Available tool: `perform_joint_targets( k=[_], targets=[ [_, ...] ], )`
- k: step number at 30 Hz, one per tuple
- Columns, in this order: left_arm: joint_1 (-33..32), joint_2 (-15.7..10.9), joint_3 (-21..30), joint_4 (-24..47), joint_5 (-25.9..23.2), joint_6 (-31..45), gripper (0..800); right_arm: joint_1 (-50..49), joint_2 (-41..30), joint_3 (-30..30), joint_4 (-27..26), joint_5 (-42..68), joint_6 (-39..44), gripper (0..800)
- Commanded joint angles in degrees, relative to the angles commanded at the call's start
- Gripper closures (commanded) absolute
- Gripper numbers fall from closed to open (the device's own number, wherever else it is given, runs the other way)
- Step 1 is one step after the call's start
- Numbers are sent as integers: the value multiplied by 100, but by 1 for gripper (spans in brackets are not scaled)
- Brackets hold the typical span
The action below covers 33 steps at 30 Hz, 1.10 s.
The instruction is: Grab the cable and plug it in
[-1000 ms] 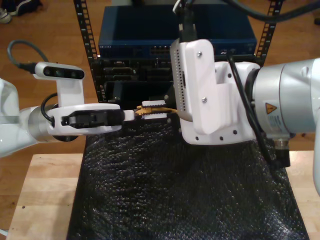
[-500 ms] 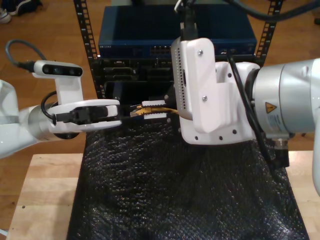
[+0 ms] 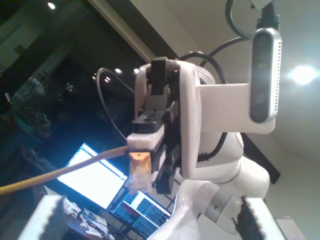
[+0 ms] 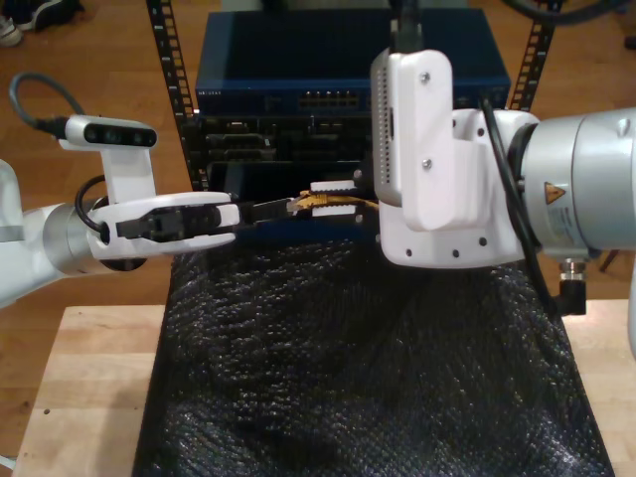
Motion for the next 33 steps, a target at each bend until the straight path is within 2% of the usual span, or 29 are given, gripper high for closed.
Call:
perform_joint_targets(
  k=[33],
  targets=[
    [-53, 9, 18, 18, -149, 9, 11, 343, 44, -35, 62, 18, 88, 798]
  ],
)
